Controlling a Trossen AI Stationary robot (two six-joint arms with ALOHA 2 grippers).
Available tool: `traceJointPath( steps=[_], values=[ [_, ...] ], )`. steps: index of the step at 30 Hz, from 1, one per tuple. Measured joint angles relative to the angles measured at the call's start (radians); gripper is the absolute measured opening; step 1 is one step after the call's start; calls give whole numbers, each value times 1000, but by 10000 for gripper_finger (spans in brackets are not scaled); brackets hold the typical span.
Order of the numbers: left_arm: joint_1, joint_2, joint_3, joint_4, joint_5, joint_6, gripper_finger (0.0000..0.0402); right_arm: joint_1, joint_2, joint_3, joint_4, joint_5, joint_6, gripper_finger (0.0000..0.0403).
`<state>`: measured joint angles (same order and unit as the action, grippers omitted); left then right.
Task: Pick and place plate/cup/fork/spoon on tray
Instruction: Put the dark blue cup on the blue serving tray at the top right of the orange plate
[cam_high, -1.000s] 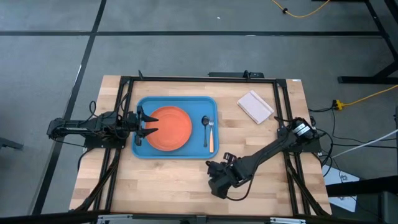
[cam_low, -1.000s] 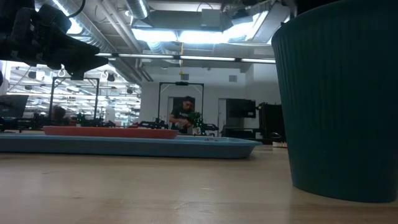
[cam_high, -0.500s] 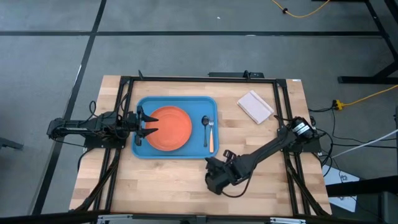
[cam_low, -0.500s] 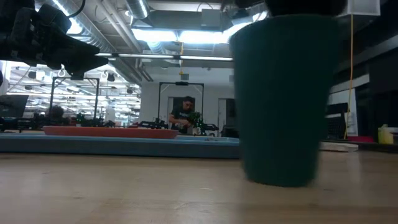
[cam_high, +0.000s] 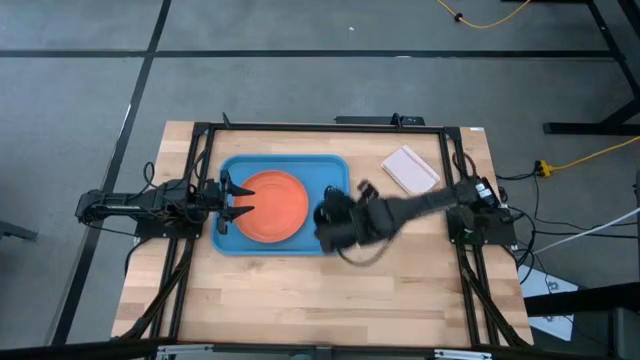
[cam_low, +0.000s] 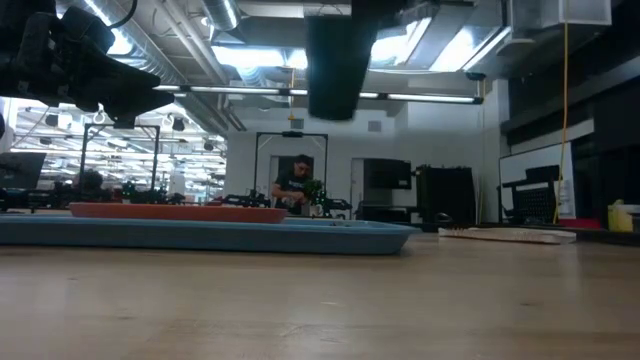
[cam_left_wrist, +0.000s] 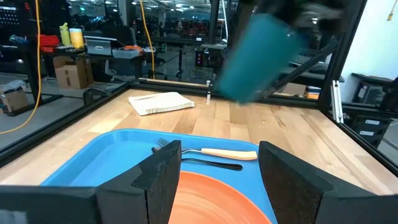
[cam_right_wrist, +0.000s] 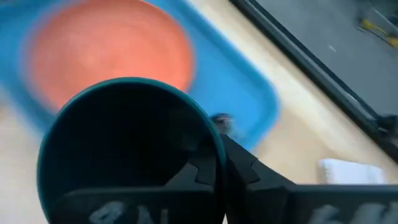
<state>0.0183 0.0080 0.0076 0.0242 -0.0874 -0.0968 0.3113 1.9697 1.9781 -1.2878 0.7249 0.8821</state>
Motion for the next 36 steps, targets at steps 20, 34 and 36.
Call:
traceJointPath(
  steps=[20,34,36],
  values=[
    [0,0,0,0,0,0,208,-629,3,-296,517,-535,-543,3],
    [0,0,0,0,0,0,208,-617,2,-419,675,-597,-643,3],
    [0,0,0,0,0,0,208,-617,2,-428,696,-596,-663,3]
  ],
)
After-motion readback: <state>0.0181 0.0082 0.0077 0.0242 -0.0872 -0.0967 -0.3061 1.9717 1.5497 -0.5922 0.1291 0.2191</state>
